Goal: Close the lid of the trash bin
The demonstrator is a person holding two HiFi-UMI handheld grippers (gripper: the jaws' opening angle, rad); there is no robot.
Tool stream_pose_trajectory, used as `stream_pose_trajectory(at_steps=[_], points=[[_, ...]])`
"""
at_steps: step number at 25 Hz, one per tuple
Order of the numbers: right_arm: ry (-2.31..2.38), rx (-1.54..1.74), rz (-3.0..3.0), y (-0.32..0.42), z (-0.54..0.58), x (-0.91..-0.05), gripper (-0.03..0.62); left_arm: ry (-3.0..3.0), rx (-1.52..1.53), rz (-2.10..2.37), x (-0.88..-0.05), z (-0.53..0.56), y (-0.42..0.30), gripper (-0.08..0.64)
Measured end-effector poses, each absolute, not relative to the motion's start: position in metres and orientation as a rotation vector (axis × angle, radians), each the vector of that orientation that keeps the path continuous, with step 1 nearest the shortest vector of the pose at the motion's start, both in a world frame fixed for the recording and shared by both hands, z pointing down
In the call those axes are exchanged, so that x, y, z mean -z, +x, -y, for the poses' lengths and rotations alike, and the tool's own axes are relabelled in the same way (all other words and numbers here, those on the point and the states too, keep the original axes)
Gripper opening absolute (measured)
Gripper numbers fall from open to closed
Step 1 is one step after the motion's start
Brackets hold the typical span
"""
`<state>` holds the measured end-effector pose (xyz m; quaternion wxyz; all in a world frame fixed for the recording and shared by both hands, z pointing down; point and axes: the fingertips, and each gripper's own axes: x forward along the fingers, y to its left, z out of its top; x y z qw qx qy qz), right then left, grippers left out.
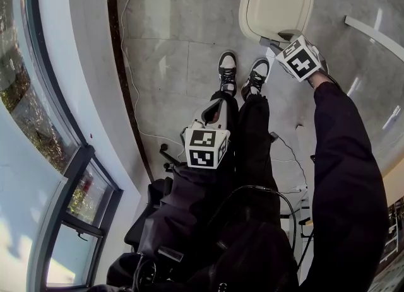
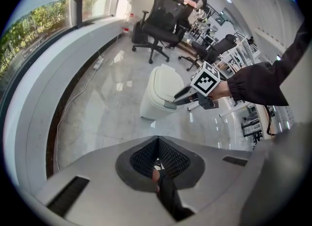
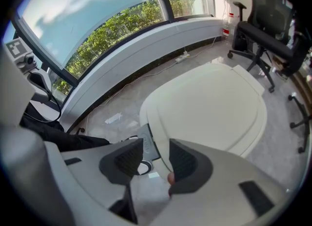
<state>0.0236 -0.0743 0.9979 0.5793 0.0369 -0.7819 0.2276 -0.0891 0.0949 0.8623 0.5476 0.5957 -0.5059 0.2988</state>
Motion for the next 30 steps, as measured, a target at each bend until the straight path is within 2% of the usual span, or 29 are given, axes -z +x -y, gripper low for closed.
stream_pose_trajectory(at_steps=[11,15,18,19,30], points=[[0.131,-0.57,1.829,0.023,0.077,-0.996,0.172,1.426,-0.706,1.2,-0.86,-0.093,-0.09,0.002],[0.242,-0.648,1.875,0.02,0.089,-0.97,0.169,1.454,-0.695,1.21,-0.85,-0.086,-0.093,0.002],[0.398,-0.7,1.95,0.018,0.1,-0.926,0.033,1.483,-0.693,1.222,-0.831,-0.077,-0.095,0.002],[0.445,-0.722,1.978,0.017,0.1,-0.907,0.016,1.495,-0.691,1.228,-0.819,-0.073,-0.096,0.002],[0.771,-0.663,2.219,0.033,0.122,-0.685,0.006,1.773,-0.606,1.327,-0.67,0.038,-0.082,0.002]])
